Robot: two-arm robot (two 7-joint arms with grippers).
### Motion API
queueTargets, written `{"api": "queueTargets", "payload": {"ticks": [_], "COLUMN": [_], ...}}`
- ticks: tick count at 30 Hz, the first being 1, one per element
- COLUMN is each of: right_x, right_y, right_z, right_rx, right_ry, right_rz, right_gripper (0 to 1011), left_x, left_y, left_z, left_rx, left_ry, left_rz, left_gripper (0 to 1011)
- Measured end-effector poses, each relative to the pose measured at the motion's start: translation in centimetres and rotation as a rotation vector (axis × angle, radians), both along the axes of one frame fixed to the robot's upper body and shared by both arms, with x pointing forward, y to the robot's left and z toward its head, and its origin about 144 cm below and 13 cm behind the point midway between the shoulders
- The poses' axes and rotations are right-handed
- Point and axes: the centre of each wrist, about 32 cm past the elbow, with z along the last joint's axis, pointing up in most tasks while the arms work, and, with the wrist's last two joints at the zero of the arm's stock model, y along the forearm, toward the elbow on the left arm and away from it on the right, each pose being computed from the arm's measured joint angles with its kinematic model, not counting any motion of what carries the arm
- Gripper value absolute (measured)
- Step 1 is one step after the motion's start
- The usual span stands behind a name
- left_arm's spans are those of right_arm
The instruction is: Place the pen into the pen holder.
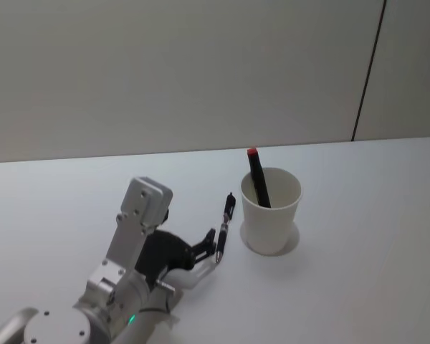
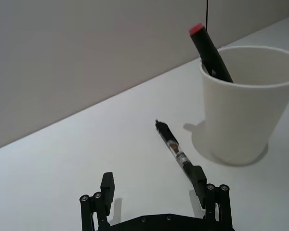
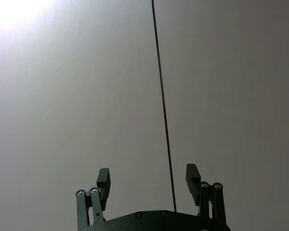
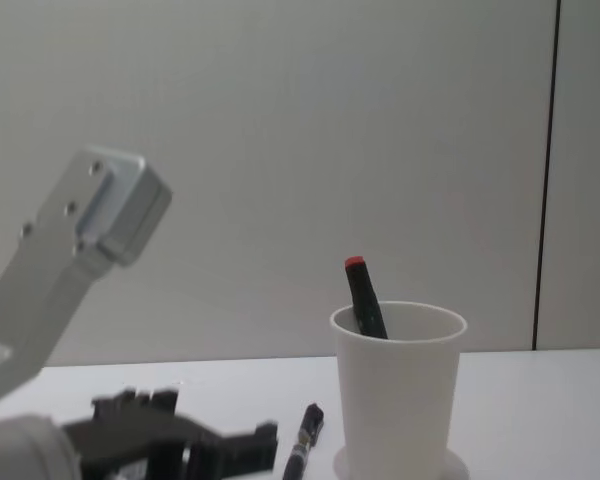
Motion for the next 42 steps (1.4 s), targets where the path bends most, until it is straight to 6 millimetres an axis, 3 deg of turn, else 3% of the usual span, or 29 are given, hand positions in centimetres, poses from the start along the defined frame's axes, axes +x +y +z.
{"api": "queueTargets", "payload": {"ticks": [14,42], "right_x": [-0.1,-0.1], "right_y": [-0.2,-0.3], "right_z": [0.2,0.2], "right_rx": [0.004,0.006], "right_ry": [-0.001,-0.002], "right_rz": [-0.004,-0.005], "right_gripper": [1001,1001], "left_x": [-2.0,-1.2], "left_y": [-0.4,-2.6], "left_z": [-1.2,-0.5], "left_rx": [-0.004,-0.074], "left_ry": [0.019,-0.035], "left_rz": [0.036,0.059], "left_gripper": [1001,1001]}}
